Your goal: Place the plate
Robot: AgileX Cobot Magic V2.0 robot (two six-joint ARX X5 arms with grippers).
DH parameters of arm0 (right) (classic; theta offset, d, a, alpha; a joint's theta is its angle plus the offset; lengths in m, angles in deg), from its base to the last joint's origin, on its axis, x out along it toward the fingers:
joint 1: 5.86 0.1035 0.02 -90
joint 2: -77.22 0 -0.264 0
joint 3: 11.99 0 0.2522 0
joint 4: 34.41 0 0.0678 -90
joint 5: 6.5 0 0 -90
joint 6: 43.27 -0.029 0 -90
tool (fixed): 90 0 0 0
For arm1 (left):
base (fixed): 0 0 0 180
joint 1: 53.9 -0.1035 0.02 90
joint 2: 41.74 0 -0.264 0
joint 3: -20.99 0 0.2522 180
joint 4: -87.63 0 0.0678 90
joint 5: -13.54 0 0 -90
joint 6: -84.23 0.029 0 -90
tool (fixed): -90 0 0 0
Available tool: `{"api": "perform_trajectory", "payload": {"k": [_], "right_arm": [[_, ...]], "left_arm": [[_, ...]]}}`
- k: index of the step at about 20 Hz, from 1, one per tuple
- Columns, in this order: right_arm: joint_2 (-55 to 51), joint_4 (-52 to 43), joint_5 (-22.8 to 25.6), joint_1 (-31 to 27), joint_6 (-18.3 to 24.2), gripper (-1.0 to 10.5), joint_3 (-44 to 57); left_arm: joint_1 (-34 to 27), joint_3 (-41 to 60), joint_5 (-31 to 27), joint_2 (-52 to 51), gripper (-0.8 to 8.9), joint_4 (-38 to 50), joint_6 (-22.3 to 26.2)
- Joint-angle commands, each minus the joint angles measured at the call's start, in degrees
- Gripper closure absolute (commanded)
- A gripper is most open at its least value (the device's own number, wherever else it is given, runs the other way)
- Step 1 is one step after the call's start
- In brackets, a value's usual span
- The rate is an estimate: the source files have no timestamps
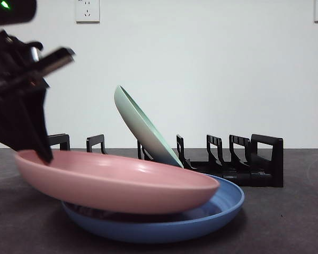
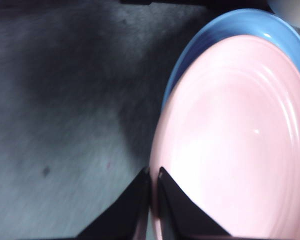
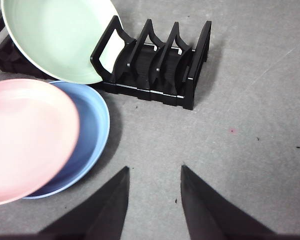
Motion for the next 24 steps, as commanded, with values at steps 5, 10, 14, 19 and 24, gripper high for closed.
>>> {"api": "perform_trajectory", "payload": {"k": [5,10,14,19,24], "right_arm": [[0.09,-0.46,0.07,0.26,-0.66,7.9,-0.04],[0.09,-0.44,0.09,0.26,-0.68,7.9,-0.04],[0.09,-0.44,0.07,0.26,-0.68,7.9,-0.04],[0.09,-0.44,0.07,0.26,-0.7,7.9,-0.04],[0.11,-0.39,-0.02,0.26,-1.25,7.9,-0.04]], "left_arm": [[0.9,-0.33,0.48,7.76,8.04,7.96,-3.1],[1.6,-0.33,0.55,10.19,8.03,7.8,-3.08],[2.47,-0.35,0.55,10.08,6.52,7.48,-3.32],[2.64,-0.48,0.52,8.22,4.59,3.21,-2.82],[0.61,-0.59,0.5,-8.66,4.59,-1.81,5.99]]}}
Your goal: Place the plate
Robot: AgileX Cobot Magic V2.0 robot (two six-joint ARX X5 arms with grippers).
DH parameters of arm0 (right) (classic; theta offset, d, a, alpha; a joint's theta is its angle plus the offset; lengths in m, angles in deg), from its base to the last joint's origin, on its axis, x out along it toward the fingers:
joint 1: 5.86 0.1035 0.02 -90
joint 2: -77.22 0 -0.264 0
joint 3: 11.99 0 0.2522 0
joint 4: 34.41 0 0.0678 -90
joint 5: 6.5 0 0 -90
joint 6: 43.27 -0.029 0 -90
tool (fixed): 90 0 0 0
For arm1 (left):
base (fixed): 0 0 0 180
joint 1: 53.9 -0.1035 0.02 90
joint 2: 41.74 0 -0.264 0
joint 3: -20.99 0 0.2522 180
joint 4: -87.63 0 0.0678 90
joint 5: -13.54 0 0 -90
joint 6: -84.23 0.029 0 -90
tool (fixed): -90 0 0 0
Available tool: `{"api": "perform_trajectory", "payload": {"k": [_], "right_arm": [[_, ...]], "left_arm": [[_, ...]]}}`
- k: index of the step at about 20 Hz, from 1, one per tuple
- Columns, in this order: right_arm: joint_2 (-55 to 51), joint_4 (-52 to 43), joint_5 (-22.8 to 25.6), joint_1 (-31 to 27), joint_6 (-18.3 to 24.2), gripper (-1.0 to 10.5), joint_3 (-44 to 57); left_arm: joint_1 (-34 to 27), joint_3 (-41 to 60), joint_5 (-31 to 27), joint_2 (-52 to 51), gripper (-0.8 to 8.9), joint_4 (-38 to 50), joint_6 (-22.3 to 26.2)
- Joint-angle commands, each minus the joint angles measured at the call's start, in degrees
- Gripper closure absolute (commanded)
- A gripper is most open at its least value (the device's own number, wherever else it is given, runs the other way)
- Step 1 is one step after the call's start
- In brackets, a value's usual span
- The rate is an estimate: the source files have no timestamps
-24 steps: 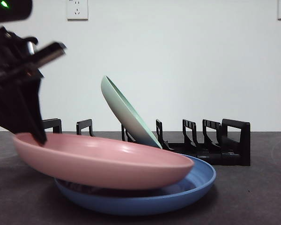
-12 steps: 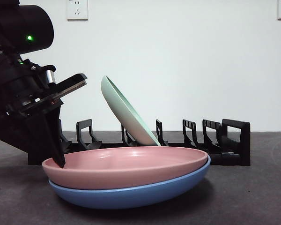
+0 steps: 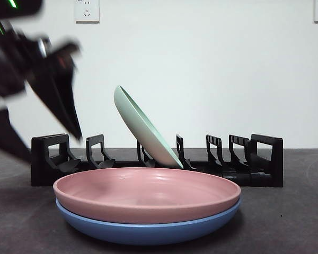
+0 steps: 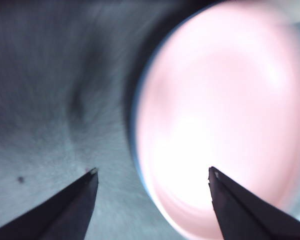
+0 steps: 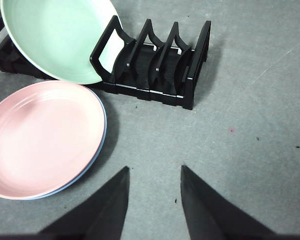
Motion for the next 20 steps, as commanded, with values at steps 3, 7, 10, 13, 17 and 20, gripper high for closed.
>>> {"api": "perform_trajectory", "payload": {"k": [3,7,10,13,17,20], "right_arm": [[0.48,0.0,-2.51,0.26,-2.56,7.8,-0.04],[4.0,-0.15,-6.88,0.26,-2.75,7.7,-0.09],[11.52,-3.3,-12.83,0.26,-3.41,7.3,-1.38],[24.46,-10.69,-20.85,0.5,-3.48,7.3,-7.96],[44.59,-11.43,-24.5,2.99,-2.36,7.3,-24.33],[57.16,-11.32,-25.33,5.31,-1.14,7.3,-35.8]], "left_arm": [[-6.19,-0.59,-0.13,-17.73,4.33,-8.2,8.17],[-14.58,-0.59,-0.15,-33.0,3.97,-20.68,17.27],[-17.42,-0.59,-0.37,-40.74,3.98,-23.52,16.68],[-18.12,-0.59,-0.79,-42.95,3.98,-23.47,15.78],[-18.12,-0.59,-3.13,-42.99,3.98,-23.21,15.58],[-18.12,-0.59,-3.26,-43.01,3.98,-23.34,15.52]]}}
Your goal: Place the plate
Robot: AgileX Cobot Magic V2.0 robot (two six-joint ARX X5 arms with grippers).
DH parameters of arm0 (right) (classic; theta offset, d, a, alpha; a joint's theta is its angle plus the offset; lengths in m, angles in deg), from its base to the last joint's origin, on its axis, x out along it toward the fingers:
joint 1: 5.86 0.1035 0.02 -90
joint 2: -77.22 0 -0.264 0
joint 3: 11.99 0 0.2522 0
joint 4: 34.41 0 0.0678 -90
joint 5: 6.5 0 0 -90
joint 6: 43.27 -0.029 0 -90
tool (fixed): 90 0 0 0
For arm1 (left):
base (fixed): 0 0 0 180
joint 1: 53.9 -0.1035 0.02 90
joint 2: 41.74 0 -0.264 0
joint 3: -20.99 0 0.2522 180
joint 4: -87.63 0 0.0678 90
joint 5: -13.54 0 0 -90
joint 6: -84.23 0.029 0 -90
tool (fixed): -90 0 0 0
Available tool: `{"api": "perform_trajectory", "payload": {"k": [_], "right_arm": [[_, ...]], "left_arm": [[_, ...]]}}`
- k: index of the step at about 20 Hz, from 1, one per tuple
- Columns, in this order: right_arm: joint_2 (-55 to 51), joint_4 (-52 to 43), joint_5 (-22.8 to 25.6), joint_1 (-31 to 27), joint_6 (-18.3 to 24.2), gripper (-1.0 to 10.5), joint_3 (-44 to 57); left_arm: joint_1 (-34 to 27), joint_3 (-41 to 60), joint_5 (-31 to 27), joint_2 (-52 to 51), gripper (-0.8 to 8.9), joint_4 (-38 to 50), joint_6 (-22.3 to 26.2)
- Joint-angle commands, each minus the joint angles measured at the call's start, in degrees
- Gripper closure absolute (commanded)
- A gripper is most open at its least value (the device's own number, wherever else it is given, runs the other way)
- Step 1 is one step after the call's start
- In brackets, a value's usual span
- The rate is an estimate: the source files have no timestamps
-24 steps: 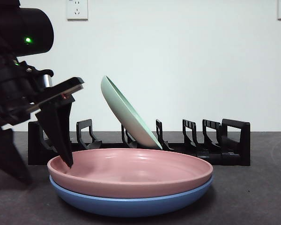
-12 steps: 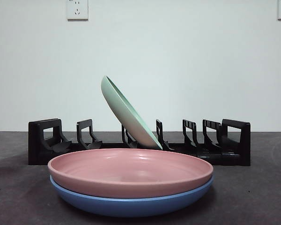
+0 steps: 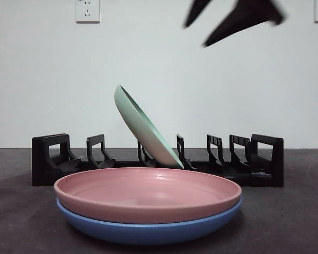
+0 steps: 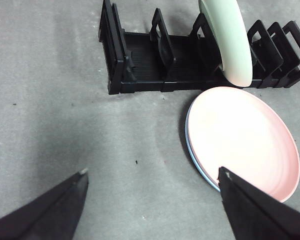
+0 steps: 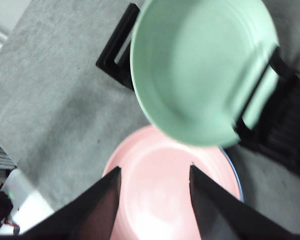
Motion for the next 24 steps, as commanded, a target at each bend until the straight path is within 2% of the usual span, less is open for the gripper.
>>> {"api": "perform_trajectory", "payload": {"k": [1,8,15,22,24], "right_arm": [[9.73,0.11,-0.96,2.16,1.66,7.3,-8.98],[27.56,-0.2,-0.55,5.79,3.06,7.3,-25.11],[33.42,-1.03,-0.44,6.86,3.34,7.3,-27.47],[33.77,-1.25,1.25,8.04,3.69,9.3,-27.47],[33.77,-1.31,3.37,8.13,3.67,9.4,-27.47]], "left_arm": [[0.0,-0.59,-0.26,0.11,3.98,0.61,-0.07],[0.0,-0.59,-2.05,0.11,3.99,0.68,-0.81],[0.0,-0.59,-2.49,0.11,3.99,0.72,-1.09],[0.0,-0.59,-3.58,0.11,3.99,1.05,-1.09],[0.0,-0.59,-3.58,0.07,4.0,1.05,-1.09]]}}
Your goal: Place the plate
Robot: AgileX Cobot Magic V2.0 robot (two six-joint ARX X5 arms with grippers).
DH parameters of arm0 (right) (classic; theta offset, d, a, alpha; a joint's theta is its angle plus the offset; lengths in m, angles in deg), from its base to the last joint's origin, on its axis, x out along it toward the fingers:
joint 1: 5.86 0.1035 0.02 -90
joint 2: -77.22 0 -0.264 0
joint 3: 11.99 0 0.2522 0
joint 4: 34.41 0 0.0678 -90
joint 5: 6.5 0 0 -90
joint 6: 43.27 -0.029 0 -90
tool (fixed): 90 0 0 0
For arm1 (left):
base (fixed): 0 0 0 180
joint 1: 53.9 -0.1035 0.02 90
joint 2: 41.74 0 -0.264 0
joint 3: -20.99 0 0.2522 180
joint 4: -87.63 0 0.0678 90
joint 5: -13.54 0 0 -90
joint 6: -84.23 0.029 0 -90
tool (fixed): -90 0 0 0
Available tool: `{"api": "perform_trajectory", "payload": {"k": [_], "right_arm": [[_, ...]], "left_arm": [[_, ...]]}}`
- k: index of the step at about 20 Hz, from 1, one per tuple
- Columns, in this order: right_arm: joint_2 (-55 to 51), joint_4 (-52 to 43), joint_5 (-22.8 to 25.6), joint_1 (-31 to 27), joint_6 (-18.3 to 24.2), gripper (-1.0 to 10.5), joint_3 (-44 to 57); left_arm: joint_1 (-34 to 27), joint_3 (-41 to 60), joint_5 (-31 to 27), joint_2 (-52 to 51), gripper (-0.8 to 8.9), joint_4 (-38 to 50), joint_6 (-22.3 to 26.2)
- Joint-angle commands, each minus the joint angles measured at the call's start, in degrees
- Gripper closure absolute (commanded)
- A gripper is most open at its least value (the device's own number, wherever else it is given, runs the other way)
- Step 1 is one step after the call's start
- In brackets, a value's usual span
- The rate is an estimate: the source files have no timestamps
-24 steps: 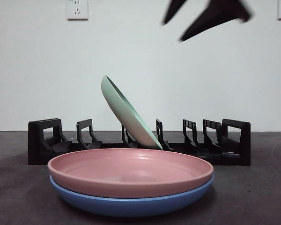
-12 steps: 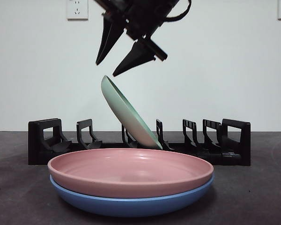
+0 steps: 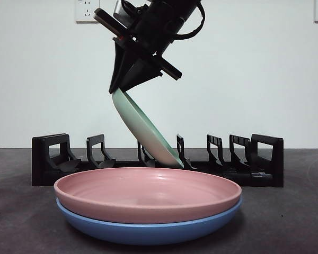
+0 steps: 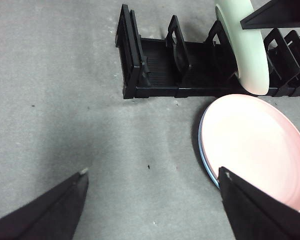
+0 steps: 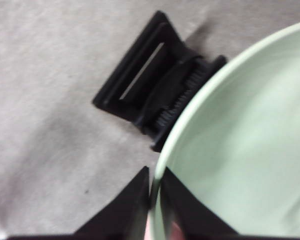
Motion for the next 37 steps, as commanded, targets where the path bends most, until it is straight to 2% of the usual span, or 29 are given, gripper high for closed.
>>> {"api": "perform_trajectory", "payload": {"k": [1,3,7,13,16,18,22,25,28,31,33,37], "right_arm": [[1.33,-0.61,1.75,0.79,0.79,9.4,-1.66],[1.27,-0.76,1.05,0.79,0.79,9.4,-2.25],[-0.17,3.63,-3.91,0.79,0.96,9.4,-9.86],[-5.25,13.57,-3.39,0.76,6.08,9.4,-24.96],[-11.65,14.12,-2.51,0.79,9.68,9.4,-24.68],[-16.28,12.76,-1.33,1.4,9.92,9.4,-22.51],[-30.6,1.64,2.86,4.11,10.51,9.4,-7.52],[-43.3,-8.22,6.43,6.43,10.51,9.4,10.32],[-56.15,-20.59,13.11,10.21,10.45,9.4,29.27],[-66.29,-29.7,17.97,15.37,7.37,9.4,43.87],[-70.64,-27.98,19.37,19.12,6.8,9.4,50.01],[-70.31,-10.01,19.56,26.4,10.64,9.4,52.96]], "left_arm": [[0.0,-0.59,-0.35,0.07,4.02,0.59,-0.07],[0.0,-0.59,-0.37,0.04,4.02,0.57,-0.07],[0.0,-0.59,-0.37,0.02,4.02,0.63,-0.04],[0.0,-0.59,-0.72,0.02,4.03,1.68,-0.07],[0.0,-0.59,-1.64,0.02,4.03,1.64,-0.09],[0.0,-0.59,-1.64,0.02,4.03,1.64,-0.28],[0.0,-0.59,-1.66,0.02,4.03,1.88,-1.42],[0.0,-0.59,-1.66,0.02,4.03,1.86,-1.55],[0.0,-0.59,-1.66,0.02,4.07,1.79,-1.57],[0.0,-0.59,-1.66,0.02,4.07,1.77,-1.57],[0.0,-0.59,-1.66,0.02,4.06,1.68,-1.57],[0.0,-0.59,-1.66,0.02,4.06,1.49,-1.57]]}}
